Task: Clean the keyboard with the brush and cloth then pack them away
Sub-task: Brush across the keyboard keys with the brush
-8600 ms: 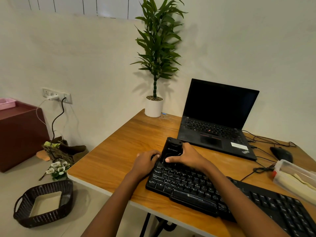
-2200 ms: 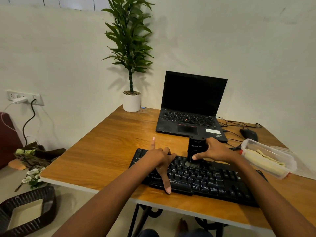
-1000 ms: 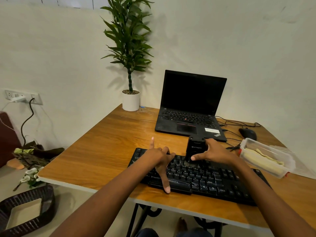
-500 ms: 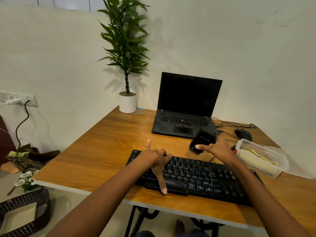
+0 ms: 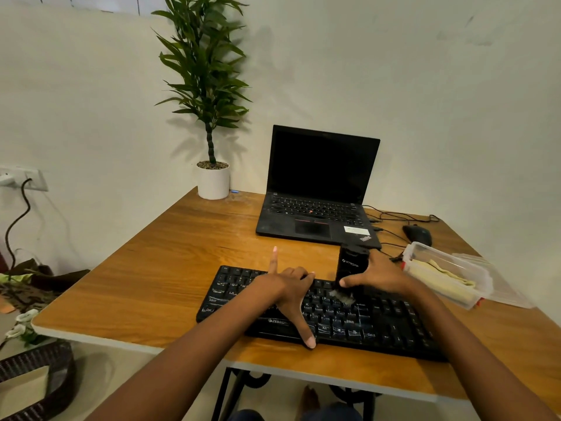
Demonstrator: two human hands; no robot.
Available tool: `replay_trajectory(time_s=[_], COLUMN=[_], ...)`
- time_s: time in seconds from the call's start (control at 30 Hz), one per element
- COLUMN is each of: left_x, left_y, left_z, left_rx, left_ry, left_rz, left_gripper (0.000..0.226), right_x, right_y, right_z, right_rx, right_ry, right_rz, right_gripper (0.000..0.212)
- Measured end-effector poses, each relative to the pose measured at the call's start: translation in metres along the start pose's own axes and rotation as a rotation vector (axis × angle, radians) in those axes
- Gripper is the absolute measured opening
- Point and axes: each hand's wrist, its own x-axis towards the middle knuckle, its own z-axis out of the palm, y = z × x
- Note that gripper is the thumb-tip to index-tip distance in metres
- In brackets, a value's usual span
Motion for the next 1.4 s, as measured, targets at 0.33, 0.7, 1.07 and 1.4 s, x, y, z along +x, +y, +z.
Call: replay_trajectory(time_s=[0.33, 0.7, 1.07, 1.4], left_x=[0.0, 0.003, 0.002, -0.001], left_y=[0.007, 0.01, 0.01, 0.008], left_z=[-0.007, -0.009, -0.009, -0.009], left_rx=[0.049, 0.106, 0.115, 0.079], left_ry=[-0.053, -0.059, -0.066, -0.063], left_rz=[-0.052, -0.058, -0.063, -0.07], left_gripper=[0.129, 0.128, 0.127, 0.127], right_x=[0.008, -0.003, -0.006, 0.005], right_y=[-0.005, 0.012, 0.018, 0.0], right_z=[-0.012, -0.036, -0.028, -0.032], right_rx=[-0.139, -0.168, -0.071, -0.026], right_ry=[-0.169, -0.189, -0.145, -0.157], right_rz=[0.016, -0.016, -0.069, -0.054], right_gripper=[0.048, 0.036, 0.034, 0.041])
